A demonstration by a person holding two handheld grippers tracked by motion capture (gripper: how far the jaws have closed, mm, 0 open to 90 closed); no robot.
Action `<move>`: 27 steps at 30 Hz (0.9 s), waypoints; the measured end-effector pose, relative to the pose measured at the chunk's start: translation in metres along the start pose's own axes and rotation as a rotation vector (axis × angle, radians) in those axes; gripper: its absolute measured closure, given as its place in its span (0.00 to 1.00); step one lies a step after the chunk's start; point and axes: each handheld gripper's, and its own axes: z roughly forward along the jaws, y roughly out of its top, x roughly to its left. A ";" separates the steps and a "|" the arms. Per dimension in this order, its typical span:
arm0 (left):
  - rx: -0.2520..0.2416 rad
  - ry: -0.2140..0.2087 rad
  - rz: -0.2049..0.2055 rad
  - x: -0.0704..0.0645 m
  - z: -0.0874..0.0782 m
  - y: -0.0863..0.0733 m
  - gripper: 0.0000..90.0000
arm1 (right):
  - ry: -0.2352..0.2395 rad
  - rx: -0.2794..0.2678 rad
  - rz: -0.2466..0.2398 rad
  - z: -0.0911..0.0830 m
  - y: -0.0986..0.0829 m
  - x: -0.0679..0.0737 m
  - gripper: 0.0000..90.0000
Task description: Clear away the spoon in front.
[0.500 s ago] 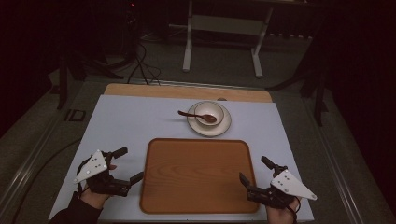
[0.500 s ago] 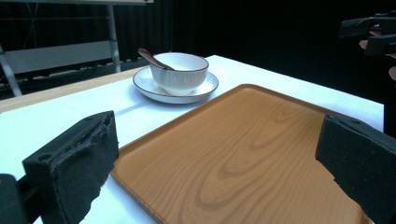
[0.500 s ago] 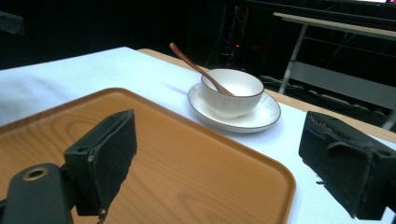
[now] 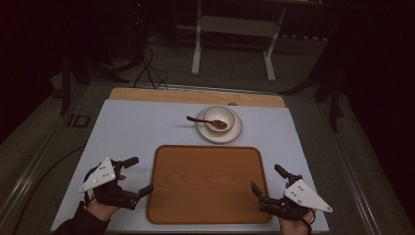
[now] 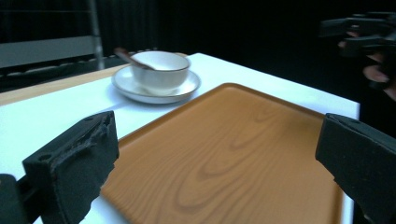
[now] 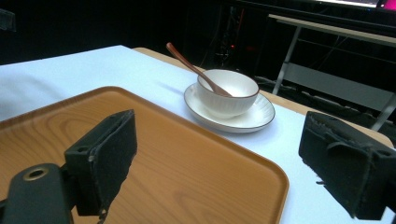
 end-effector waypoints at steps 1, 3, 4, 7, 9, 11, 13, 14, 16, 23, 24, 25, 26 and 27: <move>0.005 -0.007 0.004 -0.001 0.001 0.002 0.00 | -0.001 0.002 0.001 0.000 0.000 0.000 0.13; 0.006 -0.026 -0.003 -0.002 0.003 0.005 0.00 | -0.004 0.001 -0.001 0.000 0.000 0.000 0.13; 0.011 -0.042 -0.011 -0.003 0.005 0.008 0.00 | -0.003 0.001 -0.001 0.000 0.000 0.000 0.13; 0.014 -0.064 0.000 -0.006 0.009 0.018 0.00 | -0.005 -0.016 -0.005 -0.001 0.001 0.001 0.13; 0.005 -0.063 0.018 -0.007 0.010 0.026 0.00 | -0.005 -0.027 -0.002 -0.001 0.002 0.002 0.13; -0.006 -0.062 0.027 -0.005 0.012 0.039 0.00 | -0.002 -0.028 -0.002 -0.001 0.002 0.002 0.13; -0.018 -0.066 0.026 -0.003 0.014 0.048 0.00 | -0.003 -0.025 -0.010 -0.001 0.002 0.003 0.13; -0.018 -0.068 0.032 -0.002 0.015 0.053 0.00 | -0.003 -0.026 -0.009 -0.001 0.002 0.003 0.13; -0.015 -0.070 0.036 -0.001 0.017 0.057 0.00 | -0.002 -0.026 -0.008 -0.001 0.003 0.003 0.13; -0.012 -0.065 0.017 0.010 0.033 0.081 0.00 | 0.007 -0.031 -0.011 -0.001 0.003 0.004 0.13; -0.011 -0.069 0.016 0.011 0.036 0.084 0.00 | 0.007 -0.030 -0.013 -0.001 0.003 0.004 0.13; -0.013 -0.069 0.017 0.011 0.039 0.086 0.00 | 0.007 -0.030 -0.014 -0.001 0.004 0.005 0.13; -0.011 -0.070 0.019 0.012 0.041 0.089 0.00 | 0.010 -0.030 -0.013 -0.001 0.003 0.005 0.13; -0.014 -0.070 0.019 0.012 0.044 0.092 0.00 | 0.012 -0.027 -0.010 -0.001 0.003 0.005 0.13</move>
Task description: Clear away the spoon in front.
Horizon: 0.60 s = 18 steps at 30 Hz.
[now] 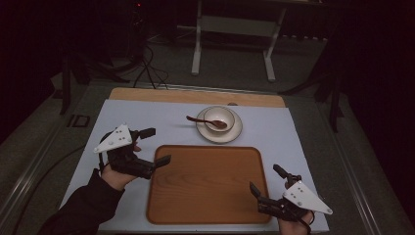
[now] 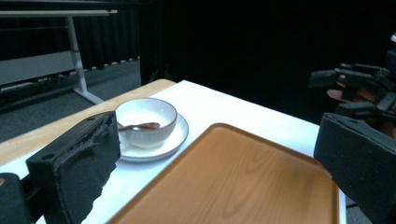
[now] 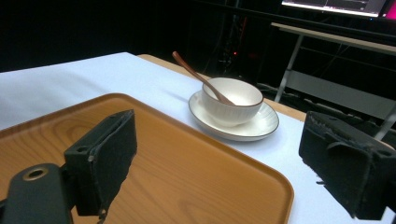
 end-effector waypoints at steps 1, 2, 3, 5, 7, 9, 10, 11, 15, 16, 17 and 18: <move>-0.002 0.005 -0.001 0.001 0.003 0.002 0.00 | 0.001 0.000 0.001 0.000 0.000 0.000 0.13; -0.004 0.002 -0.005 0.002 0.006 0.005 0.00 | 0.003 0.001 0.002 0.000 0.000 0.000 0.13; -0.008 0.005 -0.010 0.004 0.009 0.007 0.00 | 0.005 0.002 -0.001 0.000 0.000 0.000 0.13; -0.021 0.004 -0.030 0.006 0.015 0.010 0.00 | 0.009 0.001 -0.005 0.000 0.000 0.001 0.13; -0.032 0.018 -0.039 0.008 0.021 0.012 0.00 | 0.011 -0.001 -0.010 0.000 0.000 0.002 0.13; -0.041 0.020 -0.047 0.009 0.028 0.015 0.01 | 0.012 -0.001 -0.011 0.000 0.000 0.002 0.13; -0.042 0.021 -0.048 0.010 0.031 0.016 0.01 | 0.012 -0.002 -0.011 0.000 0.000 0.001 0.13; -0.040 0.020 -0.051 0.011 0.034 0.017 0.01 | 0.013 -0.002 -0.011 0.000 0.000 0.001 0.13; -0.047 0.054 -0.057 0.015 0.048 0.020 0.01 | 0.017 -0.001 -0.009 0.000 0.000 0.001 0.13; -0.052 0.060 -0.063 0.017 0.051 0.020 0.01 | 0.016 -0.001 -0.010 0.000 0.000 0.002 0.13; -0.058 0.068 -0.070 0.019 0.054 0.020 0.01 | 0.017 -0.003 -0.010 0.000 0.000 0.002 0.13; -0.067 0.089 -0.074 0.020 0.057 0.020 0.01 | 0.018 -0.003 -0.010 0.000 0.000 0.001 0.13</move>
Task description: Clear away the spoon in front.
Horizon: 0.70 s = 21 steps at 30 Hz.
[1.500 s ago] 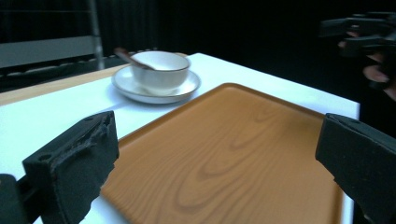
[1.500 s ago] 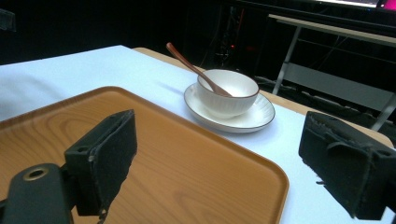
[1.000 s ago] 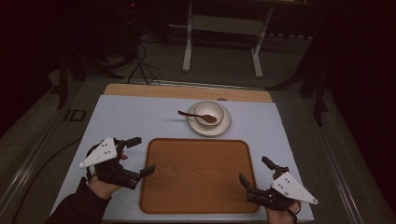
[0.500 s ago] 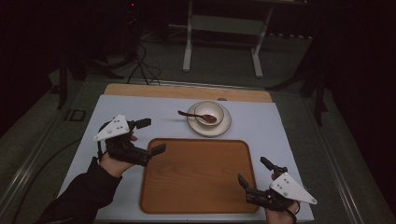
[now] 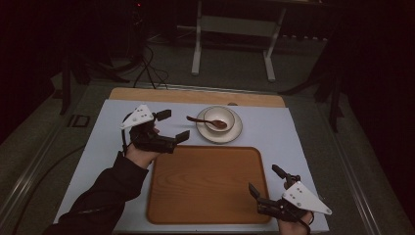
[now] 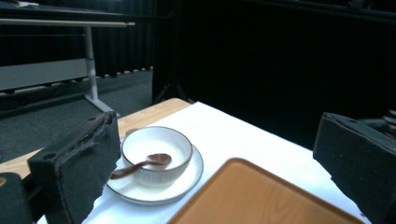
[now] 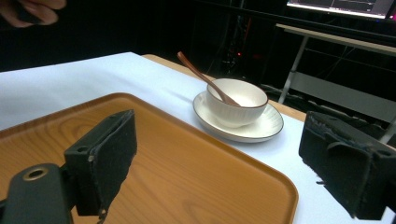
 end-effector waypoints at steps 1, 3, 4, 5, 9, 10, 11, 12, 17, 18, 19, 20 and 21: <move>-0.012 0.010 0.001 0.001 0.003 -0.001 0.02 | -0.001 0.000 0.000 0.000 0.000 0.000 0.13; -0.016 0.035 0.007 0.002 0.010 -0.002 0.04 | -0.001 0.000 0.000 0.000 0.000 0.000 0.13; -0.017 0.036 0.002 0.003 0.013 -0.003 0.04 | -0.001 -0.001 0.000 0.000 0.000 0.000 0.13; -0.016 0.042 -0.004 0.003 0.017 -0.005 0.04 | 0.000 -0.001 -0.001 0.000 0.000 0.000 0.13; -0.021 0.047 -0.068 0.008 0.029 -0.010 0.05 | 0.002 -0.001 0.001 0.000 0.000 0.000 0.13; -0.027 0.050 -0.088 0.010 0.032 -0.011 0.06 | 0.003 0.000 0.002 0.000 0.000 0.000 0.13; -0.027 0.057 -0.107 0.013 0.036 -0.013 0.06 | 0.004 -0.001 0.002 0.000 0.000 0.000 0.13; -0.027 0.064 -0.118 0.014 0.038 -0.015 0.07 | 0.004 -0.001 0.002 0.000 0.000 0.000 0.13; -0.039 0.108 -0.218 0.028 0.050 -0.029 0.12 | 0.004 -0.006 0.004 0.000 0.000 0.000 0.13; -0.041 0.124 -0.235 0.031 0.053 -0.032 0.12 | 0.004 -0.006 0.005 0.000 0.000 0.000 0.13; -0.044 0.133 -0.251 0.034 0.055 -0.035 0.12 | 0.005 -0.006 0.005 0.000 0.000 0.000 0.13; -0.042 0.149 -0.270 0.037 0.058 -0.039 0.12 | 0.006 -0.005 0.003 0.000 0.000 0.000 0.13; -0.042 0.149 -0.270 0.037 0.058 -0.039 0.12 | 0.007 -0.004 0.002 0.000 0.000 0.000 0.13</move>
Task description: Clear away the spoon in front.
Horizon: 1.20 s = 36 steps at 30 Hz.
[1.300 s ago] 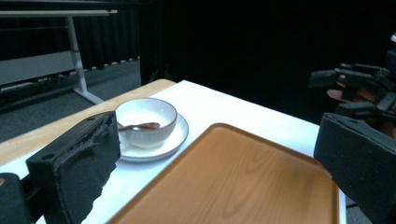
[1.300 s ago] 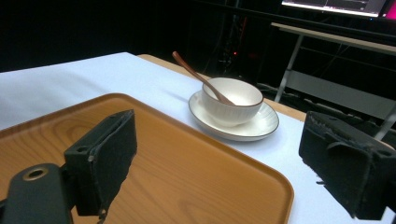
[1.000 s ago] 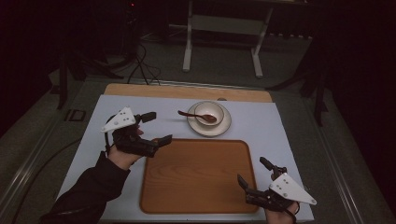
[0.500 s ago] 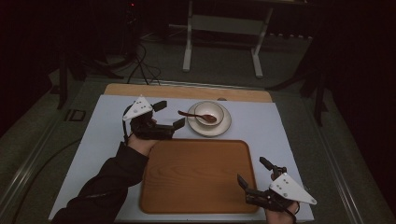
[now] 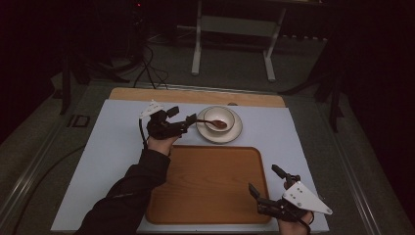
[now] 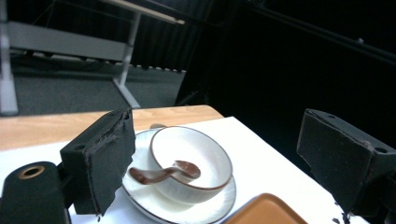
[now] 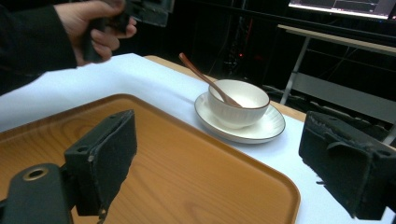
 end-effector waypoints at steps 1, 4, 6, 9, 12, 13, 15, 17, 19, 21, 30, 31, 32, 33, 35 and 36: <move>0.000 0.010 -0.018 0.003 0.002 -0.002 0.12 | 0.000 0.000 0.000 0.000 0.000 0.000 0.13; -0.010 0.036 -0.095 0.012 0.008 -0.009 0.14 | 0.000 -0.002 0.000 0.000 0.000 0.000 0.13; -0.013 0.053 -0.129 0.016 0.011 -0.013 0.14 | 0.000 -0.005 0.002 -0.001 0.001 0.000 0.13; -0.021 0.069 -0.188 0.020 0.016 -0.019 0.16 | 0.000 -0.006 0.003 -0.001 0.001 0.000 0.13; -0.029 0.075 -0.221 0.022 0.018 -0.022 0.17 | 0.000 -0.005 0.001 -0.001 0.001 0.000 0.13; -0.036 0.085 -0.243 0.023 0.019 -0.024 0.17 | 0.002 -0.005 0.001 -0.001 0.001 0.001 0.13; -0.036 0.089 -0.268 0.023 0.022 -0.027 0.18 | 0.003 -0.005 0.002 -0.001 0.001 0.001 0.13; -0.047 0.092 -0.316 0.024 0.026 -0.032 0.20 | 0.004 -0.005 0.001 -0.001 0.001 0.000 0.13; -0.055 0.098 -0.336 0.023 0.029 -0.034 0.21 | 0.004 -0.006 0.003 -0.001 0.001 0.000 0.13; -0.050 0.097 -0.344 0.022 0.032 -0.036 0.21 | 0.005 -0.004 0.005 -0.001 0.000 0.000 0.13; -0.066 0.147 -0.410 0.018 0.044 -0.046 0.28 | 0.009 -0.002 0.004 -0.001 0.000 0.000 0.13; -0.067 0.153 -0.412 0.017 0.045 -0.047 0.31 | 0.010 -0.002 0.004 -0.001 0.001 0.000 0.13; -0.066 0.164 -0.415 0.015 0.047 -0.048 0.33 | 0.010 -0.002 0.004 -0.001 0.001 0.000 0.13; -0.074 0.163 -0.422 0.014 0.048 -0.049 0.35 | 0.012 -0.002 0.004 -0.001 0.001 0.000 0.13; -0.081 0.177 -0.430 0.011 0.051 -0.052 0.40 | 0.013 -0.001 0.005 -0.001 0.000 0.000 0.13; -0.083 0.175 -0.437 0.010 0.052 -0.053 0.43 | 0.013 -0.001 0.006 -0.001 0.000 0.000 0.13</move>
